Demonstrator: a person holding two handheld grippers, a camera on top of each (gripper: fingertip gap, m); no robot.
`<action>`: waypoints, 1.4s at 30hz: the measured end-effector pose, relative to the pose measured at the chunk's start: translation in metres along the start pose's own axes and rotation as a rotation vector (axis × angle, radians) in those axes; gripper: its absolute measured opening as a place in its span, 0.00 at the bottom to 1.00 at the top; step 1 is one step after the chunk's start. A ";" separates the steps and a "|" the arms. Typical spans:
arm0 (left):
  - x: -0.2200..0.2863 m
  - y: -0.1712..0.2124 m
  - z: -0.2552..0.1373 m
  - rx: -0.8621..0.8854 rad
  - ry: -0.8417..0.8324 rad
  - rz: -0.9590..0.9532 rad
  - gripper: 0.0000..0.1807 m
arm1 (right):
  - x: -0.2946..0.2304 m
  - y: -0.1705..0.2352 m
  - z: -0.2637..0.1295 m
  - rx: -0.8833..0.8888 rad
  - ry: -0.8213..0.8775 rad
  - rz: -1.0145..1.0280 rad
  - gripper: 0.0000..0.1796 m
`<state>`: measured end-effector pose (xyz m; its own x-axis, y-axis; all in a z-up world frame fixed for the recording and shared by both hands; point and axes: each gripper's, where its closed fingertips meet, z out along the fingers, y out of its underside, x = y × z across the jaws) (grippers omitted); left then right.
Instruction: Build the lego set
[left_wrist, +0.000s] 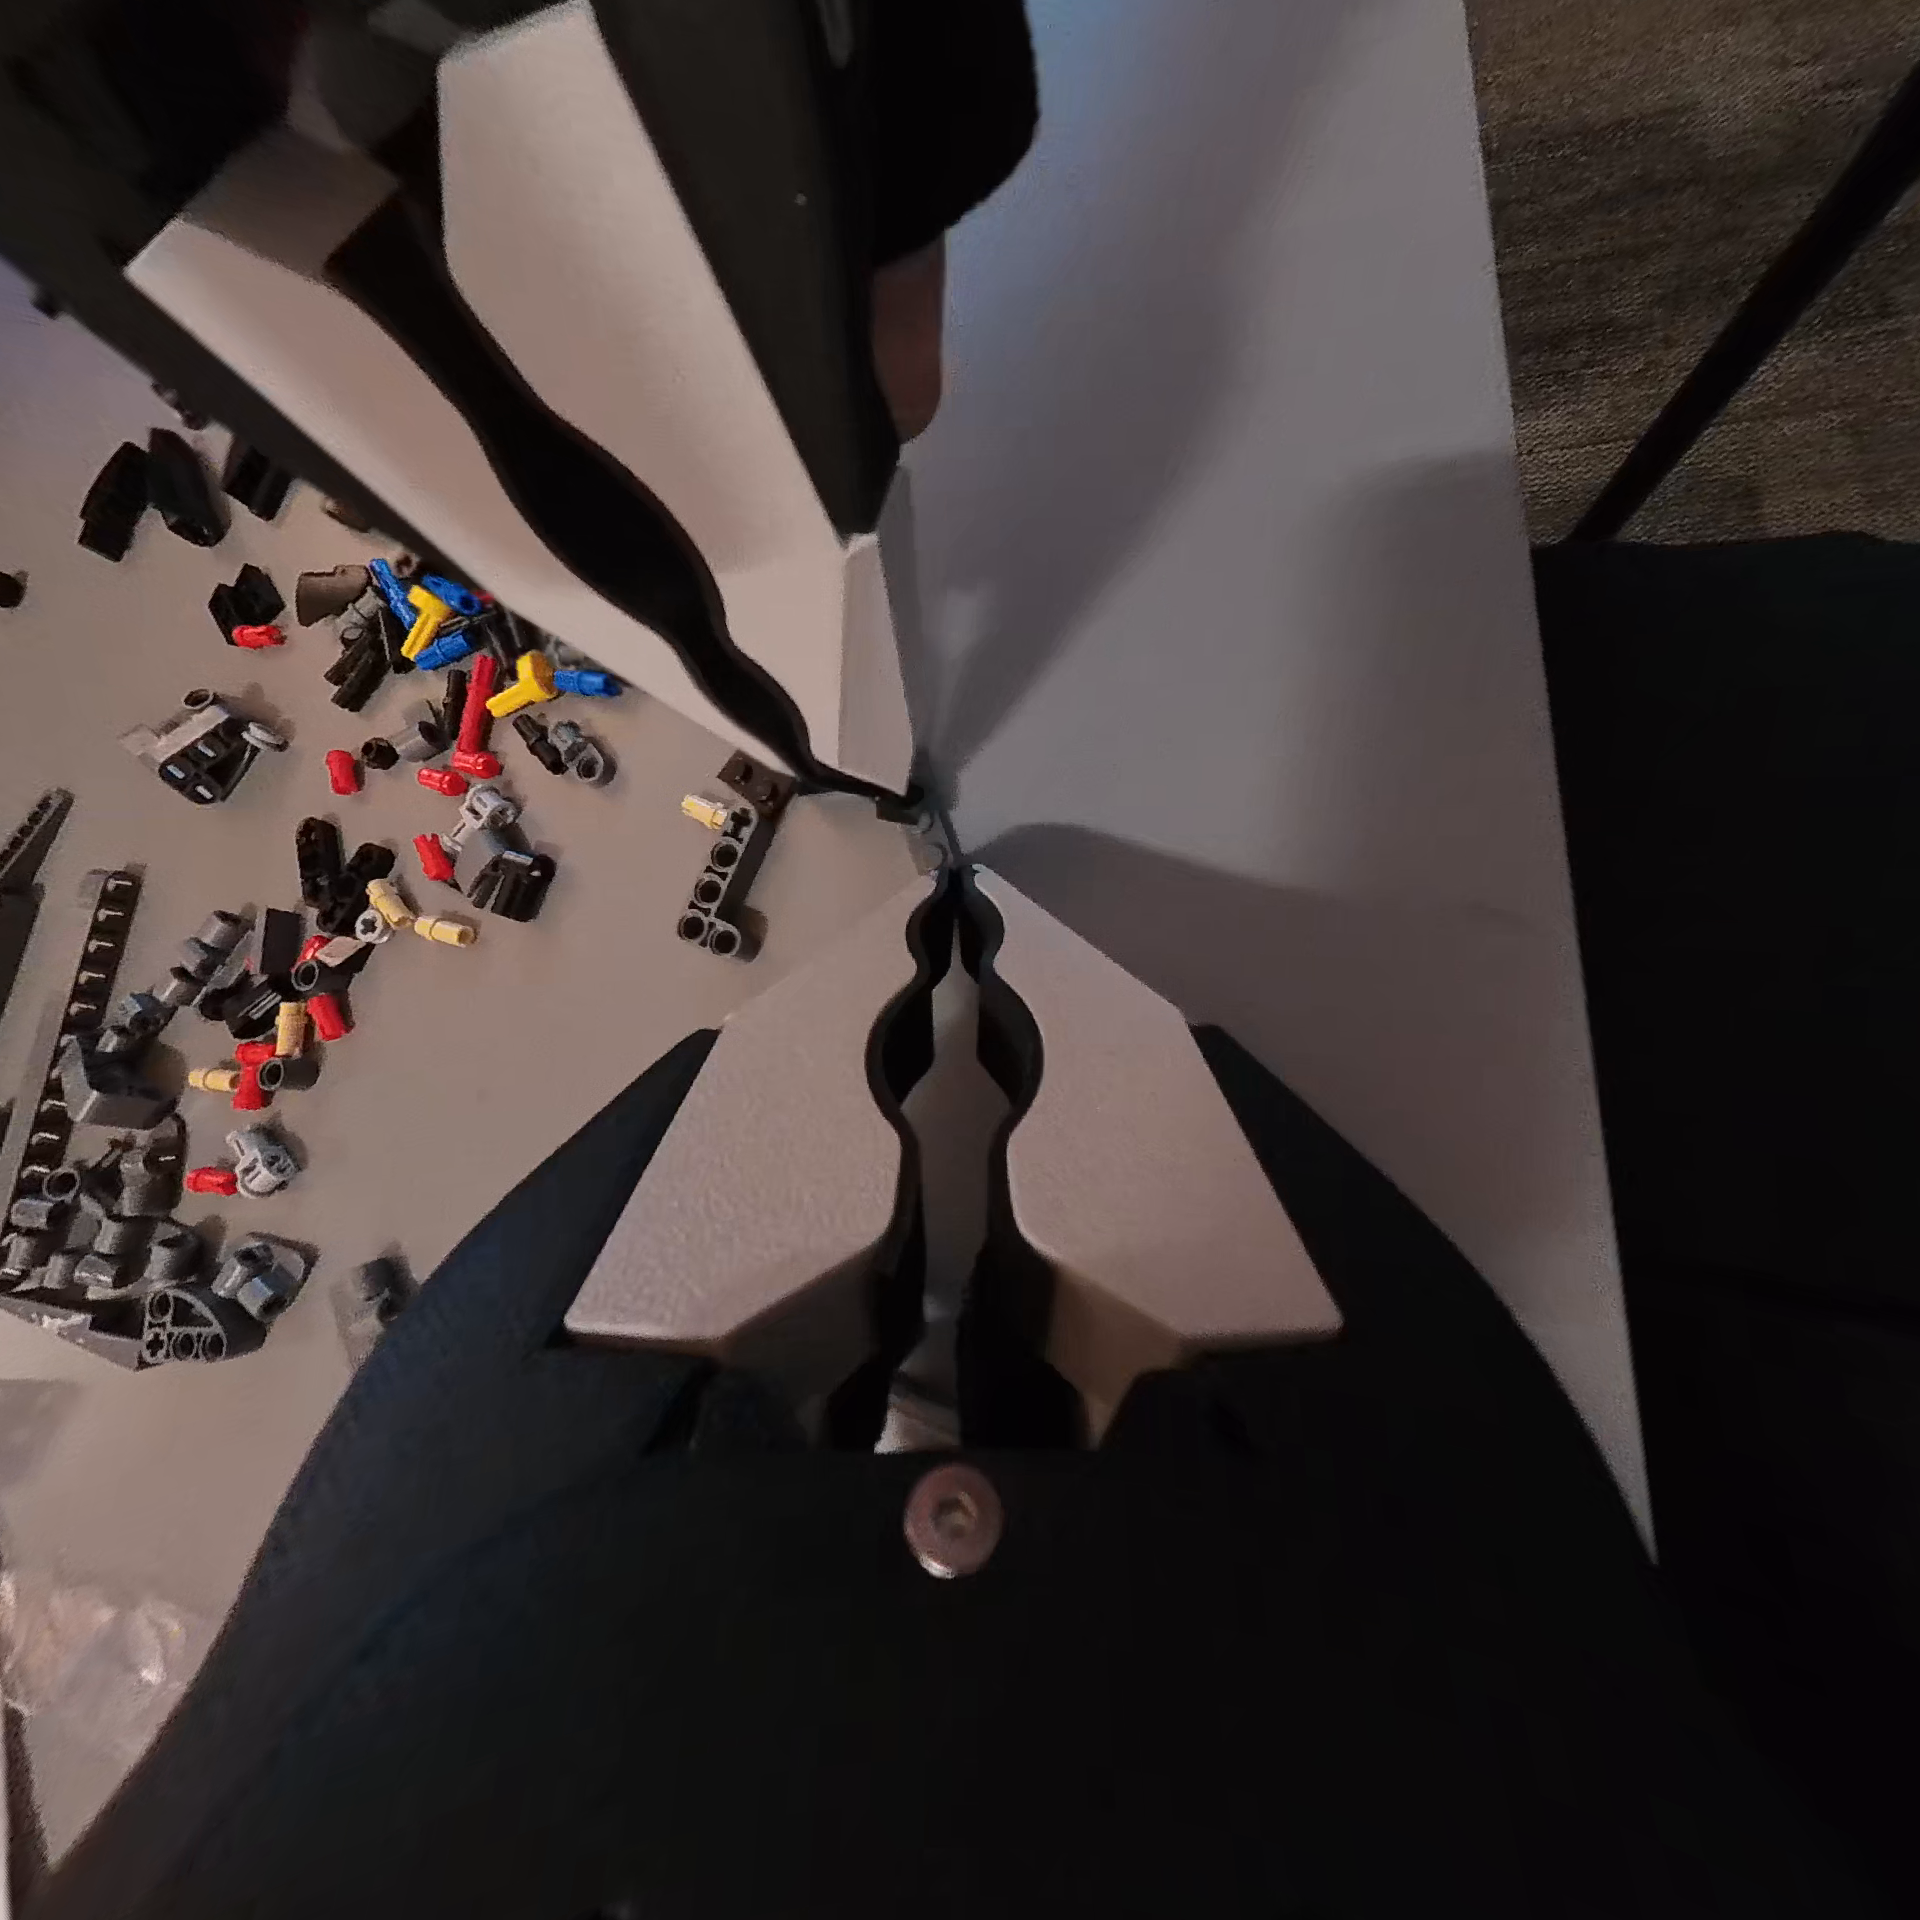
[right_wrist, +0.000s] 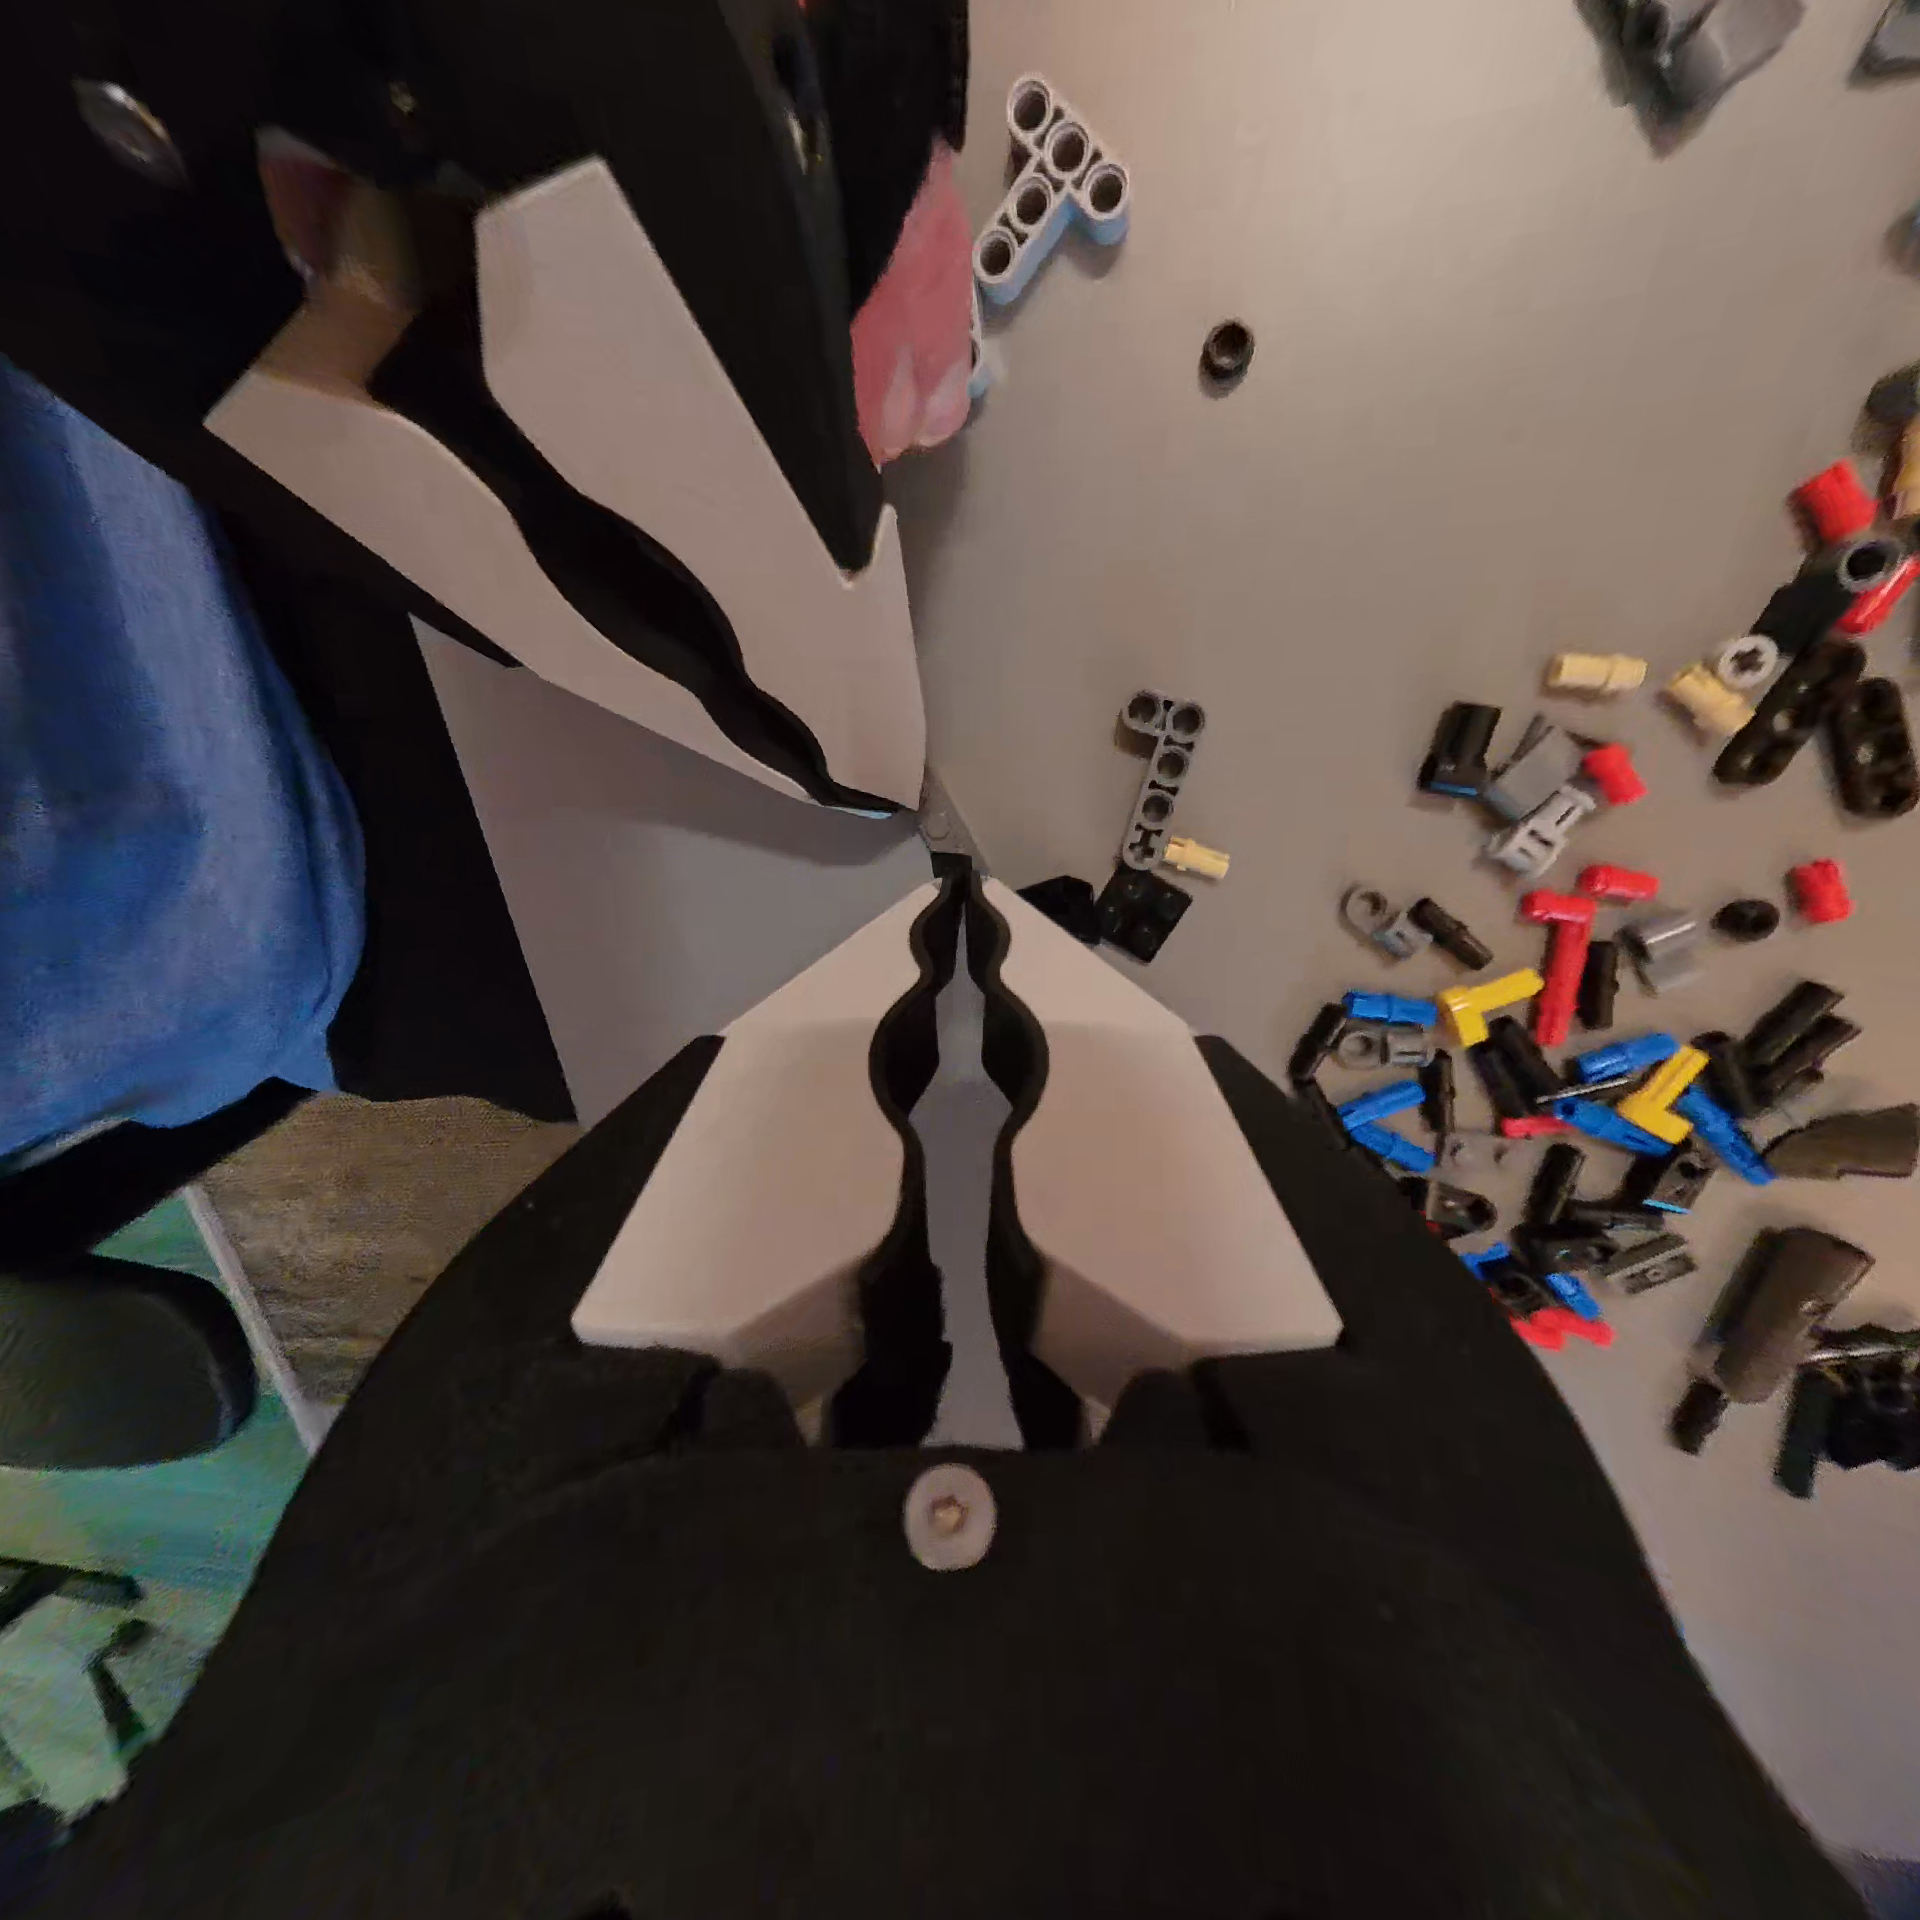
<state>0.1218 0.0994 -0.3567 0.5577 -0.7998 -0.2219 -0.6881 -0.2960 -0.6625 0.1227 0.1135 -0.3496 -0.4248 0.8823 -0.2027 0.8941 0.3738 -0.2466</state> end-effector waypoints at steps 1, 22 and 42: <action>-0.001 0.000 0.000 -0.003 0.003 0.012 0.00 | 0.002 -0.001 -0.001 0.000 0.008 -0.025 0.00; -0.006 0.001 0.001 0.002 0.038 0.052 0.00 | 0.002 0.003 0.005 -0.114 -0.042 -0.039 0.00; -0.007 0.002 0.002 0.011 0.038 0.057 0.00 | 0.003 0.002 0.006 -0.223 -0.031 -0.086 0.00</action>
<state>0.1175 0.1059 -0.3576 0.4993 -0.8346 -0.2327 -0.7132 -0.2433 -0.6574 0.1224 0.1157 -0.3566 -0.5016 0.8367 -0.2199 0.8623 0.5039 -0.0497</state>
